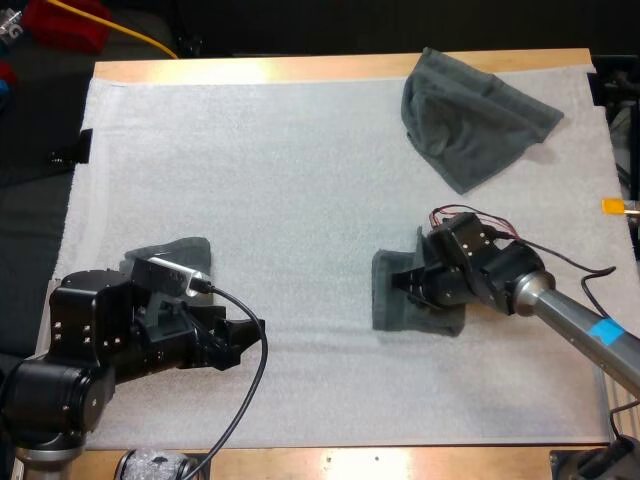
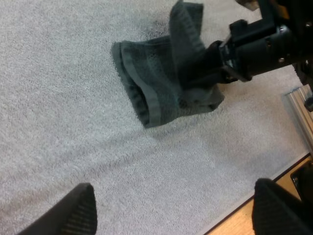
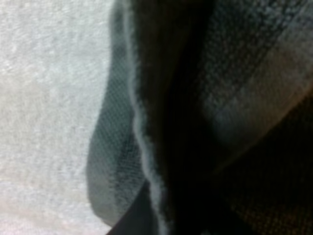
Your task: Pick towel from pile, fold and stack
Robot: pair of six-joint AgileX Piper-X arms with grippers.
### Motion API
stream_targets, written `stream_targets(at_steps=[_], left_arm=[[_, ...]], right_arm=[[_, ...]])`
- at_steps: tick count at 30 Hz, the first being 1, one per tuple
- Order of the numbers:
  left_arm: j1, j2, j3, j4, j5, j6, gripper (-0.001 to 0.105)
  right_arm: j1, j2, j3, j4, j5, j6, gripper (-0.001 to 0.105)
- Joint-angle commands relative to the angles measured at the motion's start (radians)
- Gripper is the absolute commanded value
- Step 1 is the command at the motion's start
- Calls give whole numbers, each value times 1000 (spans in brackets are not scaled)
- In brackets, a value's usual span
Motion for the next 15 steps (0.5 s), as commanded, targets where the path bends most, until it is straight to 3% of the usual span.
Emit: stream_targets(at_steps=[1,13,15], left_arm=[[-5,-1,-9,3,7,-2,64],[-5,-1,-9,3,7,-2,64],[-5,-1,-9,3,7,-2,64]], right_arm=[[0,13,-10,-18,-33,20,1],[0,77,-10,-29,-101,29,1],[0,77,-10,-43,-129,29,7]])
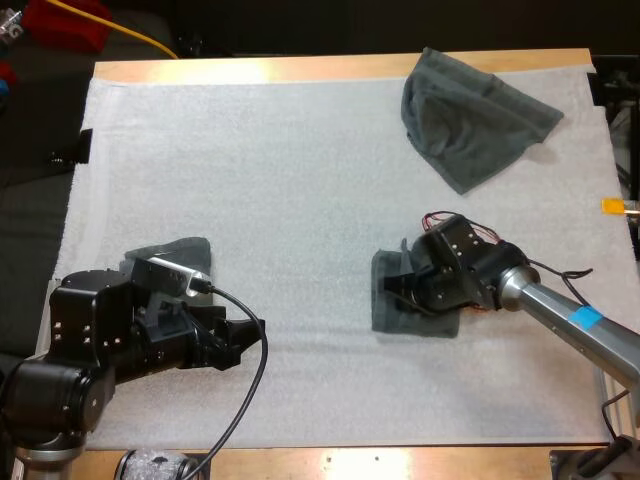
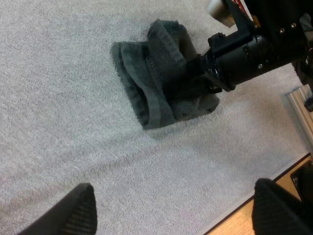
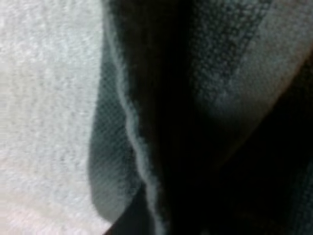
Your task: Pick towel from pile, fold and stack
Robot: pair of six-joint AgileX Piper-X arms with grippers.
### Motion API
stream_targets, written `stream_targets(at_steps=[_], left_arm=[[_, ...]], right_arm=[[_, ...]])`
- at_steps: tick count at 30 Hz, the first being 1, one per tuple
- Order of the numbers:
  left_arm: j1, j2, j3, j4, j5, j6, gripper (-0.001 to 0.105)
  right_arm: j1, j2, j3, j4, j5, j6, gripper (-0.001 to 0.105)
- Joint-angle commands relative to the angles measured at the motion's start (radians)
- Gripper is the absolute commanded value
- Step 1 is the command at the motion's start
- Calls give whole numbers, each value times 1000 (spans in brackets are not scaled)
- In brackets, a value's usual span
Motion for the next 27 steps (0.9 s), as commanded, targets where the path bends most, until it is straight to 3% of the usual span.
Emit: stream_targets(at_steps=[1,7,9,19,27], left_arm=[[-5,-1,-9,3,7,-2,64],[-5,-1,-9,3,7,7,64],[-5,-1,-9,3,7,7,64],[-5,-1,-7,1,7,10,64],[-5,-1,14,-5,7,9,64]], right_arm=[[0,-4,-10,-18,-43,-1,14],[0,-4,-10,-56,-161,-15,58],[0,-4,-10,-57,-162,-15,62],[3,-4,-10,-136,-260,9,62],[56,4,-10,-138,-214,52,62]])
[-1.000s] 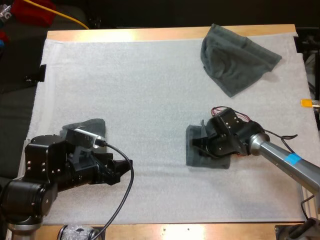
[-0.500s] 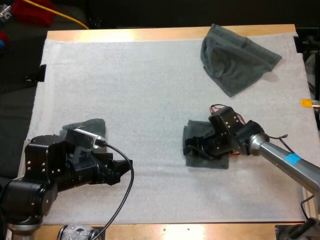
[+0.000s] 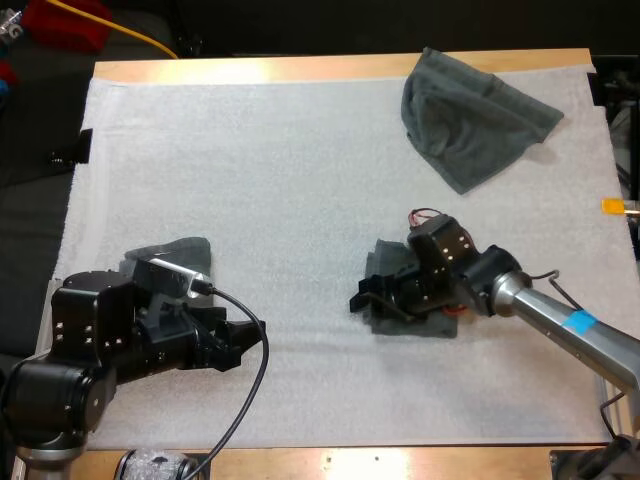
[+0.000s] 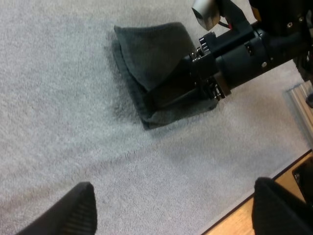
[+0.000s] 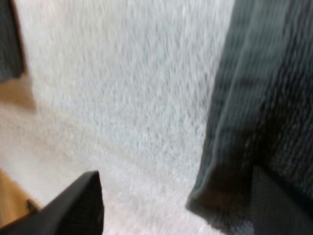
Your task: Pick towel from pile, fold and stack
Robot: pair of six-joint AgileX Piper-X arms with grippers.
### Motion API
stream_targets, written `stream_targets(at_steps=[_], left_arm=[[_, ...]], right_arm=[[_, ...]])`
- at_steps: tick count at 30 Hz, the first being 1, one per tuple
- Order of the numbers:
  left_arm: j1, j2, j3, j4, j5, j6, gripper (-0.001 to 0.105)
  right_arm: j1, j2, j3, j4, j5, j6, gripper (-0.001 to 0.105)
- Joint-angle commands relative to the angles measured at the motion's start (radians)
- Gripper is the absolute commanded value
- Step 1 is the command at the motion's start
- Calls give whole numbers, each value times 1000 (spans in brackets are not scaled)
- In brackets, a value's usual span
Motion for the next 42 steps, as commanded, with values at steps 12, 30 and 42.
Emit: stream_targets(at_steps=[12,30,42], left_arm=[[-5,-1,28,-3,21,1,64],[-5,3,28,-85,121,-29,71],[-5,3,28,-85,121,-46,71]], right_arm=[[15,-36,-10,3,57,11,62],[15,-514,-10,319,337,-70,62],[15,-802,-10,462,337,-118,76]])
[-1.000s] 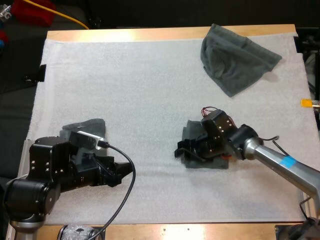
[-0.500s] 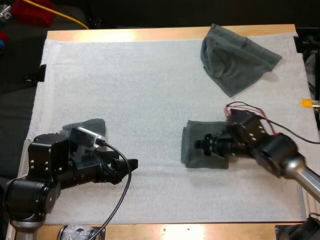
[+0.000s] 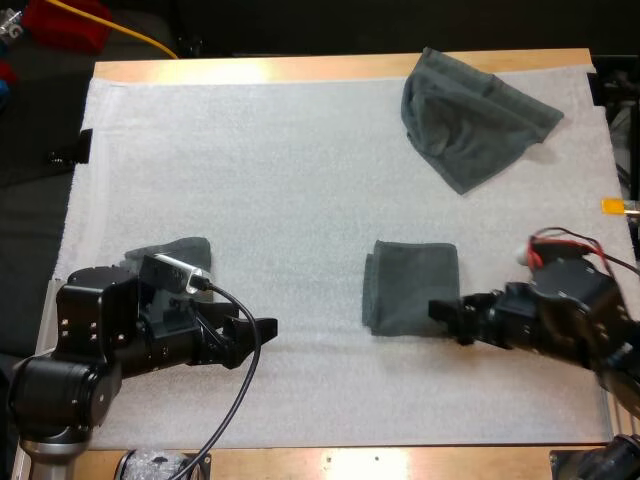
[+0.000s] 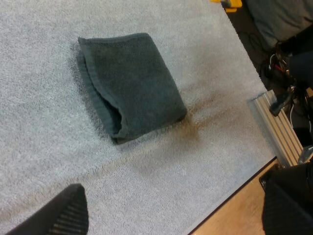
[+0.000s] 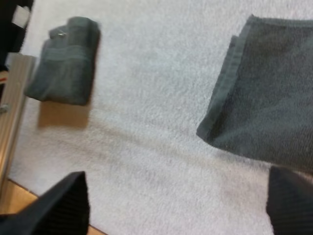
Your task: Pick towel from pile, fold and stack
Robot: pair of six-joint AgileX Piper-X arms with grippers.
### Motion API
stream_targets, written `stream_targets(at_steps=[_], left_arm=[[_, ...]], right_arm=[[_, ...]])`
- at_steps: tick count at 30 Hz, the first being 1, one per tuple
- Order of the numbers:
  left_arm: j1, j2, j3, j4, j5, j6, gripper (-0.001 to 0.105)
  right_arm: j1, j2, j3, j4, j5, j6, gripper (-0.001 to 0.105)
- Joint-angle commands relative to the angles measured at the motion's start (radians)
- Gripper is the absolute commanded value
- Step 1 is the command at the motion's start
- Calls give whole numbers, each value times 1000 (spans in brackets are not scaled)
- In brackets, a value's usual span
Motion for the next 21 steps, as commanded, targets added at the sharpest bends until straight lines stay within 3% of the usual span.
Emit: stream_targets(at_steps=[1,10,21], left_arm=[[-5,3,0,-9,15,-7,71],[-5,3,0,-30,15,-19,71],[-5,83,0,-100,15,-59,71]], right_arm=[[1,-30,-10,18,-2,-16,77],[1,-172,-10,102,-10,-14,77],[1,-194,-10,102,-16,-14,77]])
